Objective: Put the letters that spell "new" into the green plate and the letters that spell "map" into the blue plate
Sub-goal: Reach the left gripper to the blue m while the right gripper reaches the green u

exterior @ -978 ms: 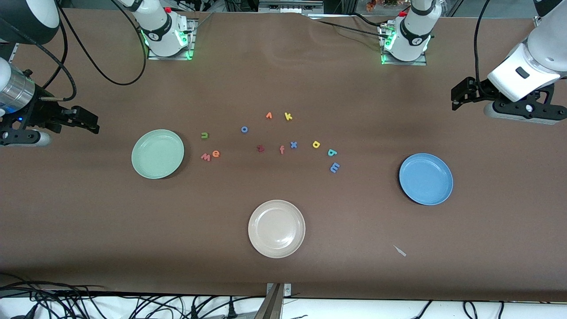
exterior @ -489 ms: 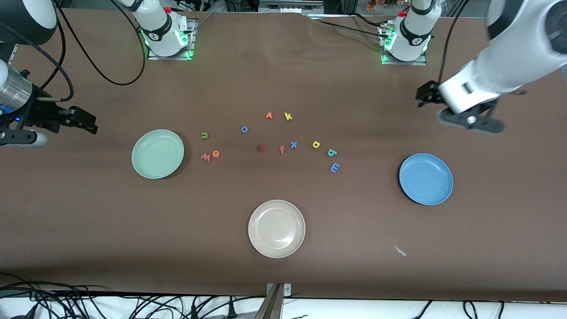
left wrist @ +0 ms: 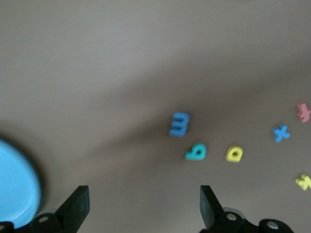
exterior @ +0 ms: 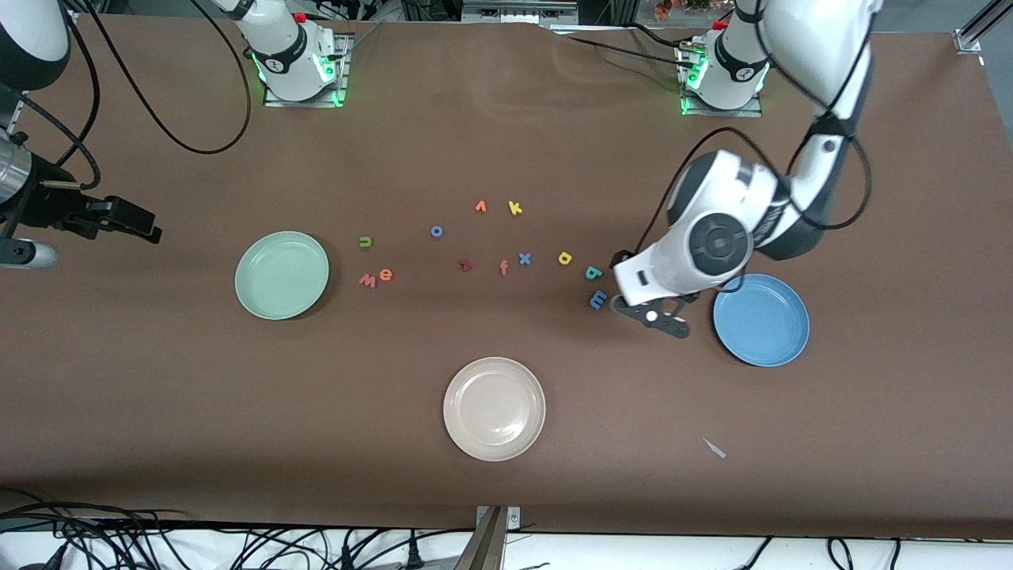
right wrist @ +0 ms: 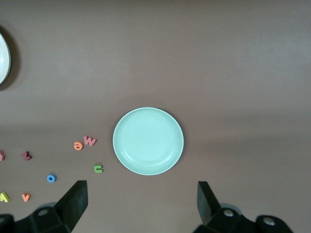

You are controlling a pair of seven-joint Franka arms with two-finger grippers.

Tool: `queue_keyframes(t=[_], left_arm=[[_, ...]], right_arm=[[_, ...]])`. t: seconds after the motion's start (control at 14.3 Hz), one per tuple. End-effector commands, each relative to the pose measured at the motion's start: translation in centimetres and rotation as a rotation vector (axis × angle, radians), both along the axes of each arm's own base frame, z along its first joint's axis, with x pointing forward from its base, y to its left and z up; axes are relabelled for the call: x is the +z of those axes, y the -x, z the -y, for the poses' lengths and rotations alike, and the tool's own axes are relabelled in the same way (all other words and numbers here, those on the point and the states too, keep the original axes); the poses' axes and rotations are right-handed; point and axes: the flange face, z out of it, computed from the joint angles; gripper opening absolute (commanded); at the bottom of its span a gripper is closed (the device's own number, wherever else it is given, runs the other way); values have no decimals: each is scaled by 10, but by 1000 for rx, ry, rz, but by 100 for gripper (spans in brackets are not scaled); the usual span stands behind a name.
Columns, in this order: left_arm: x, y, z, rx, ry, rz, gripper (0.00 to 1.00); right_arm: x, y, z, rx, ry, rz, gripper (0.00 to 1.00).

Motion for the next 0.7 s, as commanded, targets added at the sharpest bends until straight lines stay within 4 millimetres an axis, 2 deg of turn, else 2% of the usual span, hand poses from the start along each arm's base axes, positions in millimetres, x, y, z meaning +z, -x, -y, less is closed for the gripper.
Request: queue_keyframes(t=[0.0,0.14,0.28,0.49,0.63], left_arm=[[-37,15,42,-41,5,-17,100],[-57,16,39,-34,12,14,100],[-65,23,44,-42,11,11,100],[-83,31,41,-37,5,10,100],[-97,33,40,-35,5,10,100]], right_arm=[[-22,-2,-7,54,-18,-60,100],[-42,-11,-16,50,-24,-85,100],[-55,-16,-41,98,-18,-101,100],[-72,-25,-54,84,-17,-119,100],[-83,-25,-88,127,0,-130,100]])
